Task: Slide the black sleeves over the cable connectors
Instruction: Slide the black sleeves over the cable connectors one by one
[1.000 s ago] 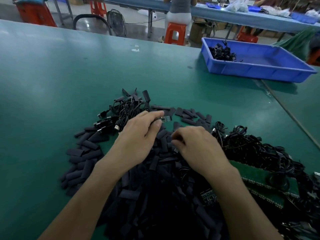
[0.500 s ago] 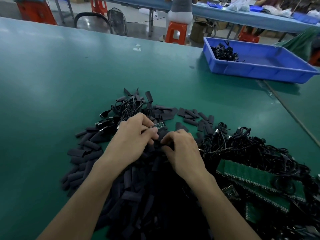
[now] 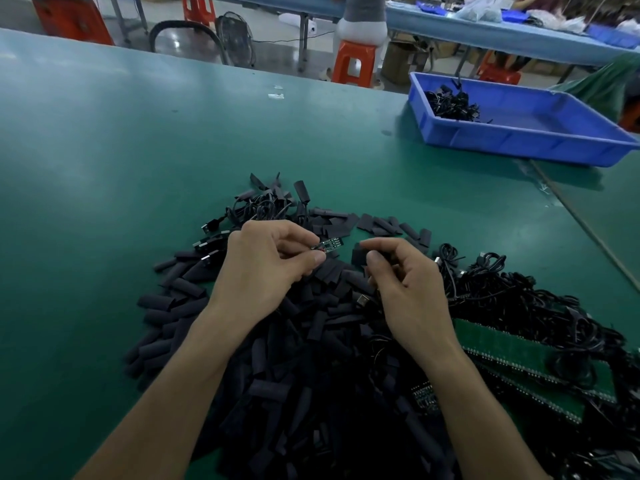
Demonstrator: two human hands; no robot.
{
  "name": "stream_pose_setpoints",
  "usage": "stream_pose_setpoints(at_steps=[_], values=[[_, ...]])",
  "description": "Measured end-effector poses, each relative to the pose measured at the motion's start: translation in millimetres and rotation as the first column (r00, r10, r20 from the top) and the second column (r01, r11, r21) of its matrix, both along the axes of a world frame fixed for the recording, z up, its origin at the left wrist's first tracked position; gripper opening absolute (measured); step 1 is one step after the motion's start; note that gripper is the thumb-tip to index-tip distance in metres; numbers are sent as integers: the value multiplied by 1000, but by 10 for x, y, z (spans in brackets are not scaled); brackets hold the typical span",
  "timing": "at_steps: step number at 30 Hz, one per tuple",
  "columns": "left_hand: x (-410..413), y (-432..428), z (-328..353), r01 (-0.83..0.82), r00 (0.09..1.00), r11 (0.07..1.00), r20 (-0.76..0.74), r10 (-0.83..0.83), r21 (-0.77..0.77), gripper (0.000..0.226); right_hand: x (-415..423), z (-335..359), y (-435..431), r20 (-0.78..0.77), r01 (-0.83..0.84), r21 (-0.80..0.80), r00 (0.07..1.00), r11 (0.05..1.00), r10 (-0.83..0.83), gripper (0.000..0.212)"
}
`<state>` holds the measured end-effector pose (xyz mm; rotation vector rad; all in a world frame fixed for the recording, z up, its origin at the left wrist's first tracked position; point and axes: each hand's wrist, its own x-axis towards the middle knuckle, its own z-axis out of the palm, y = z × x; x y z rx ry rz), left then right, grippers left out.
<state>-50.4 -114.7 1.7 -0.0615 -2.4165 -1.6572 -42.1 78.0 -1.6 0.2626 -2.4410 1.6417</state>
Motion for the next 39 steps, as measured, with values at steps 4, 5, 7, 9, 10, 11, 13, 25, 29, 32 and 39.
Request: stream_pose_setpoints(at_steps=[4, 5, 7, 9, 10, 11, 13, 25, 29, 32, 39], values=[[-1, -1, -17, 22, 1000, 1000, 15, -21, -20, 15, -9, -25, 16, 18, -13, 23, 1000, 1000, 13, 19], [-5, -1, -18, 28, 999, 999, 24, -27, -22, 14, -15, -29, 24, 24, -10, 24, 1000, 1000, 9, 18], [-12, 3, -21, 39, 998, 999, 40, -38, -25, 13, -18, -29, 36, 32, -4, 23, 999, 1000, 4, 21], [-13, 10, -21, 49, 997, 998, 52, -48, -26, 13, -21, -26, 38, 6, 11, 26, 1000, 1000, -11, 22], [-14, 13, -21, 55, 997, 998, 58, -54, -23, 12, -21, -22, 36, -15, 21, 26, 1000, 999, -21, 22], [-13, 11, -20, 61, 996, 998, 63, -60, -17, 12, -19, -19, 32, -31, 30, 21, 999, 999, -29, 21], [-13, 7, -16, 72, 995, 997, 74, -72, 1, 11, -15, -15, 26, -46, 35, 6, 998, 999, -35, 20], [-12, 4, 35, 144, 983, 986, 102, -153, 88, 12, -6, 11, 26, -72, 28, -30, 997, 999, -31, 21], [-20, -8, 38, 149, 981, 984, 109, -160, 102, 12, -1, 40, 53, -45, -14, -43, 999, 999, 12, 20], [-18, -6, 36, 160, 977, 980, 121, -174, 118, 15, -11, 54, 78, -4, -18, -53, 1000, 998, 18, 24], [-21, -7, 39, 177, 971, 972, 134, -198, 155, 13, -26, 62, 99, 39, -26, -26, 999, 999, 27, 25]])
